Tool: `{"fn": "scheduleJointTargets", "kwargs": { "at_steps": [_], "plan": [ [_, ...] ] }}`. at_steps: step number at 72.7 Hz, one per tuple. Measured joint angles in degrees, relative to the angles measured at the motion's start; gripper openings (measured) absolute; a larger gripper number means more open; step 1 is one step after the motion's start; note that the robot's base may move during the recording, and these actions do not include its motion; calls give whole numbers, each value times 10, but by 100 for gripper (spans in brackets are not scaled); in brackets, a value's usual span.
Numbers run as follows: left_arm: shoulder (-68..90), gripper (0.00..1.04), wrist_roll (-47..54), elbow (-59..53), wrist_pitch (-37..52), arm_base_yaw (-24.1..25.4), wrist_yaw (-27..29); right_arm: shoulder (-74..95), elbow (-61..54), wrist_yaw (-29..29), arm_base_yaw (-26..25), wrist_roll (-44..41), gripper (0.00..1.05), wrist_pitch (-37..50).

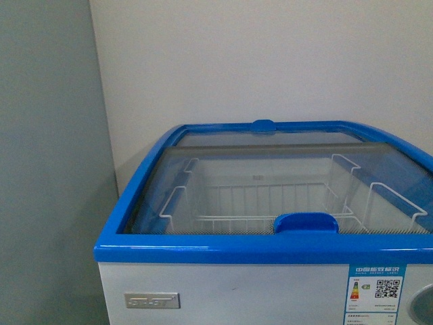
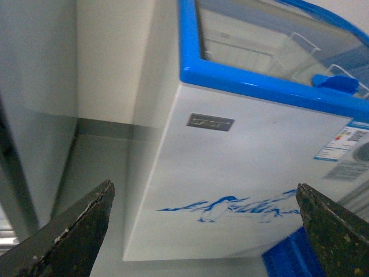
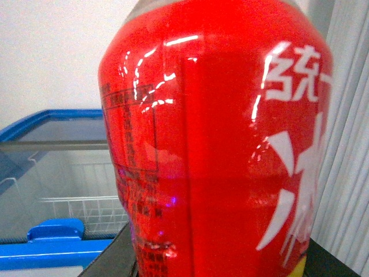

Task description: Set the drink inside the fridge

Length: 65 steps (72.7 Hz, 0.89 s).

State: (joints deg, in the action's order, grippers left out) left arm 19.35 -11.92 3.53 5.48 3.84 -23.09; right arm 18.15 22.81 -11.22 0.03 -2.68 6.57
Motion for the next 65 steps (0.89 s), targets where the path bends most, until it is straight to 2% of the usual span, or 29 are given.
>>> {"fn": "scheduleJointTargets", "kwargs": {
  "at_steps": [14, 29, 48, 65],
  "plan": [
    [233, 97, 47, 86, 193, -3, -12, 0, 0, -3, 0, 0, 37, 0],
    [424, 97, 176, 230, 281, -44, -30, 0, 0, -2, 0, 0, 37, 0],
    [544, 97, 407, 371, 268, -141, -75, 0, 0, -2, 0, 0, 37, 0],
    [652, 97, 633, 502, 194, -232, -102, 0, 0, -2, 0, 0, 37, 0]
  ]
}}
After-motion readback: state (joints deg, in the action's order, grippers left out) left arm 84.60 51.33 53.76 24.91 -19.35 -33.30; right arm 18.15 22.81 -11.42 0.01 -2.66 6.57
